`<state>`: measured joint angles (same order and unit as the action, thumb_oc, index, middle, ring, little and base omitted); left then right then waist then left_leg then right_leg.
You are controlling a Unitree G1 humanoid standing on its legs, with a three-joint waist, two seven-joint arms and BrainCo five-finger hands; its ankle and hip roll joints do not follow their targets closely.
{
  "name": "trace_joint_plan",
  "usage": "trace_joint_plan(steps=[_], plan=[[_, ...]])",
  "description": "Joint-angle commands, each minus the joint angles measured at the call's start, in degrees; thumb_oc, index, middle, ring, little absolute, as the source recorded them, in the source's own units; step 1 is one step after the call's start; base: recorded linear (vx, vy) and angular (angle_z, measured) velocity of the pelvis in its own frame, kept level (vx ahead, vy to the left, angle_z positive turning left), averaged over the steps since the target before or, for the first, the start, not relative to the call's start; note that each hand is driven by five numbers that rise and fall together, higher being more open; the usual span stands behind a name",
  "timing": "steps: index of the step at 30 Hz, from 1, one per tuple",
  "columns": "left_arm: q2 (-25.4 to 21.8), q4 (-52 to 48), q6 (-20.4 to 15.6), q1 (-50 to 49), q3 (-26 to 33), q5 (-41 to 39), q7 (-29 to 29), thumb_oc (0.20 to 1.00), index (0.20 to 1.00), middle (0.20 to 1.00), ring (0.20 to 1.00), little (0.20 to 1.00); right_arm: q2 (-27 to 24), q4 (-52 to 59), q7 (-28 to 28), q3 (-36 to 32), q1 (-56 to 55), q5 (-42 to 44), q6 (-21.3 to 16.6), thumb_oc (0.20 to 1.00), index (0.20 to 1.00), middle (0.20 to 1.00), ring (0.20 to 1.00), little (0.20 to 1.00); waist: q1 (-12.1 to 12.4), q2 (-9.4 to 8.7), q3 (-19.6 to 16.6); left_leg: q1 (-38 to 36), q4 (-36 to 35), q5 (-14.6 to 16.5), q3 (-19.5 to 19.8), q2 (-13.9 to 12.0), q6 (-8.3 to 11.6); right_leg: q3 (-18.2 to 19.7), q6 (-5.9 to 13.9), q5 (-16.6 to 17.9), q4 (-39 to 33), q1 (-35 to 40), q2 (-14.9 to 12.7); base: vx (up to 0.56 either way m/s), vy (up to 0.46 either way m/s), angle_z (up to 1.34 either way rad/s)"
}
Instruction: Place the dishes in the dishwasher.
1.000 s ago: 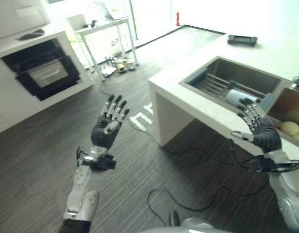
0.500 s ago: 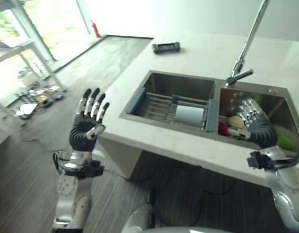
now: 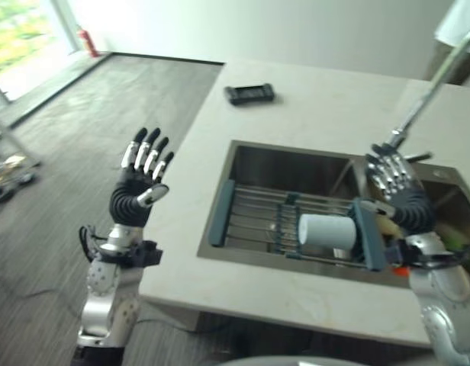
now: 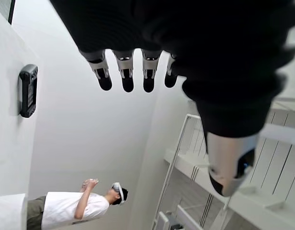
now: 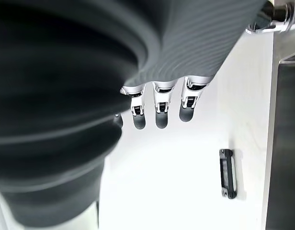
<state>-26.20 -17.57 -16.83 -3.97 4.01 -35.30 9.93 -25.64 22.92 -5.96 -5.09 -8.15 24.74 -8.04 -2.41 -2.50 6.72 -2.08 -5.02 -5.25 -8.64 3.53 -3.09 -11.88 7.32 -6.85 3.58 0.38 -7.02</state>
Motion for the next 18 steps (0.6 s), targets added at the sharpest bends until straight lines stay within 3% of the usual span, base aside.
trace_joint_plan(steps=[1, 4, 12, 18], plan=[[-0.1, -3.0, -1.5, 1.1, 0.5, 5.9, -2.2, 1.000, 1.000, 1.000, 1.000, 1.000, -2.1, -0.3, 2.5, -1.7, 2.9, -0.3, -2.8, 1.000, 1.000, 1.000, 1.000, 1.000, 0.6, 1.57, -1.1, -1.0, 0.0, 4.7, 0.3, -4.1, 3.93, 2.0, -1.33, 7.1, -5.6, 3.6, 4.3, 0.03, -0.070, -0.01], [-0.5, -3.9, -1.6, 0.8, -0.7, 8.6, -2.6, 1.000, 1.000, 1.000, 1.000, 1.000, -3.7, 0.1, 4.4, -2.5, 3.2, 1.2, -2.1, 1.000, 1.000, 1.000, 1.000, 1.000, 0.0, 1.28, -1.7, -1.8, 0.0, 5.2, -0.2, -4.0, 3.95, 1.8, -1.04, 9.1, -8.3, 4.0, 4.0, 0.06, -0.090, 0.15], [-1.4, -4.5, -0.7, -0.1, -0.1, 9.8, -3.4, 1.000, 1.000, 1.000, 1.000, 1.000, -2.9, 1.7, 3.5, -3.0, 1.0, -0.6, -0.7, 1.000, 1.000, 1.000, 1.000, 1.000, -2.0, 1.85, -2.9, -3.6, 0.0, 7.2, -1.6, -3.9, 3.26, 4.3, -0.90, 8.8, -8.6, 3.3, 4.9, 0.04, -0.071, -0.06], [-2.4, -3.0, -0.1, 1.4, -2.5, 18.3, -5.6, 1.000, 1.000, 1.000, 1.000, 1.000, -3.8, 1.5, 3.3, -2.7, 1.9, -1.0, 0.0, 1.000, 1.000, 1.000, 1.000, 1.000, -3.1, 2.13, -3.1, -4.3, 0.0, 7.8, -2.1, -4.1, 3.09, 5.5, -1.03, 8.7, -8.6, 3.4, 5.5, 0.01, -0.066, -0.08]])
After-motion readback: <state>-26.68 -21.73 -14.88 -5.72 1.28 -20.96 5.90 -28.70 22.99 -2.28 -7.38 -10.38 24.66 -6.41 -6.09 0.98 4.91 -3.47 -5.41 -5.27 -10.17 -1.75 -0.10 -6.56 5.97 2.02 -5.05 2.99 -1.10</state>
